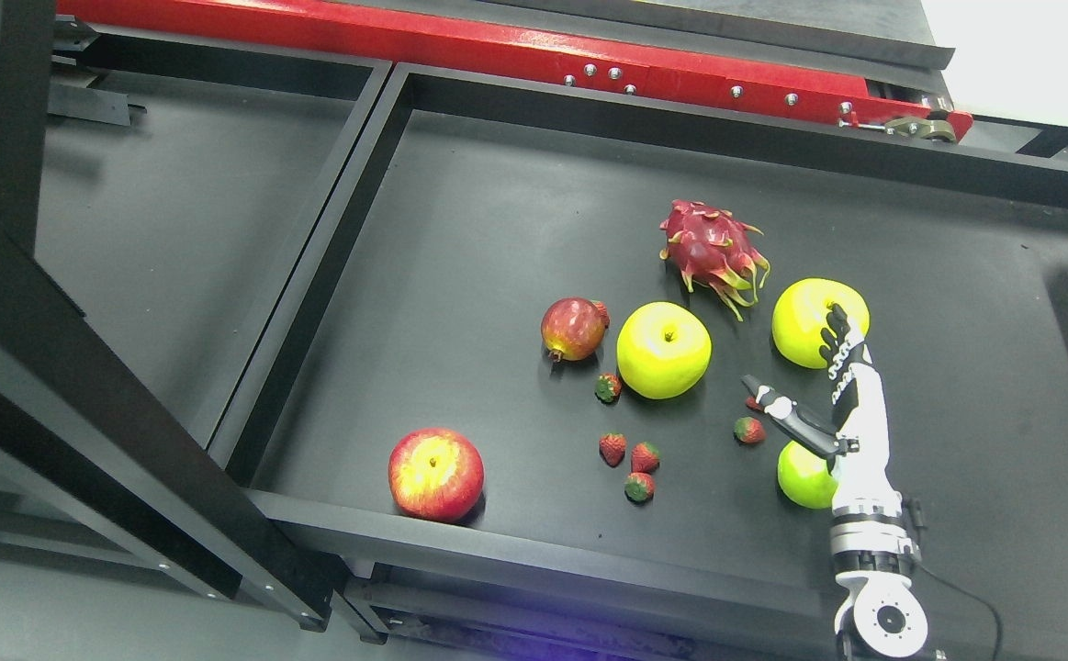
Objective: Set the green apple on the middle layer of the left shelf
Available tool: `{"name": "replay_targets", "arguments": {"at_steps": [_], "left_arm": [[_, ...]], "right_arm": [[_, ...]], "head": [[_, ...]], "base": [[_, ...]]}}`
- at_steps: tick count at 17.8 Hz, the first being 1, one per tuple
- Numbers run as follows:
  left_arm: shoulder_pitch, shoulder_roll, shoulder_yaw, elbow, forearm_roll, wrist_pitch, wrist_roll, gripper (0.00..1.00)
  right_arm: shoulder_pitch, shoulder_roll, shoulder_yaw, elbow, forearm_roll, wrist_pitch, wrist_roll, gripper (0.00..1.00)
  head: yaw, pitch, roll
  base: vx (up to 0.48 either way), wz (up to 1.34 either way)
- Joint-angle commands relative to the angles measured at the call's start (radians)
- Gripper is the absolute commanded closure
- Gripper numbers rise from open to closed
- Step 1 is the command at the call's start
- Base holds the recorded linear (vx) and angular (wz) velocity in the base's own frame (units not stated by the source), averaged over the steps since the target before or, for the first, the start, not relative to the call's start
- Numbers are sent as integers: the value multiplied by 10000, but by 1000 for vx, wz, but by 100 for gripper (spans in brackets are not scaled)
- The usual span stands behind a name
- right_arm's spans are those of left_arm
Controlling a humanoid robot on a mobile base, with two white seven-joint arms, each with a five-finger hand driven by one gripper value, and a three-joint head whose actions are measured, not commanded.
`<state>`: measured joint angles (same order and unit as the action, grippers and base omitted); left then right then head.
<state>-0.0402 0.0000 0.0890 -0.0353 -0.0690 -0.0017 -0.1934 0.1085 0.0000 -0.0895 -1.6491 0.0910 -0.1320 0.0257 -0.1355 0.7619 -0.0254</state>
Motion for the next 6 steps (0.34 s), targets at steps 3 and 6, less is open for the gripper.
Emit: {"name": "replay_targets", "arguments": {"at_steps": [3,6], "left_arm": [[4,175,0,0,0,2,1,0],[3,175,0,0,0,-13,1,0]], "right_arm": [[157,-175,1170,200,-1063,16,-716,0],[280,-175,1294,200,-1063,1,-732,0]], "head": [[0,0,0],[0,0,0]], "base": [[0,0],[0,0]]}}
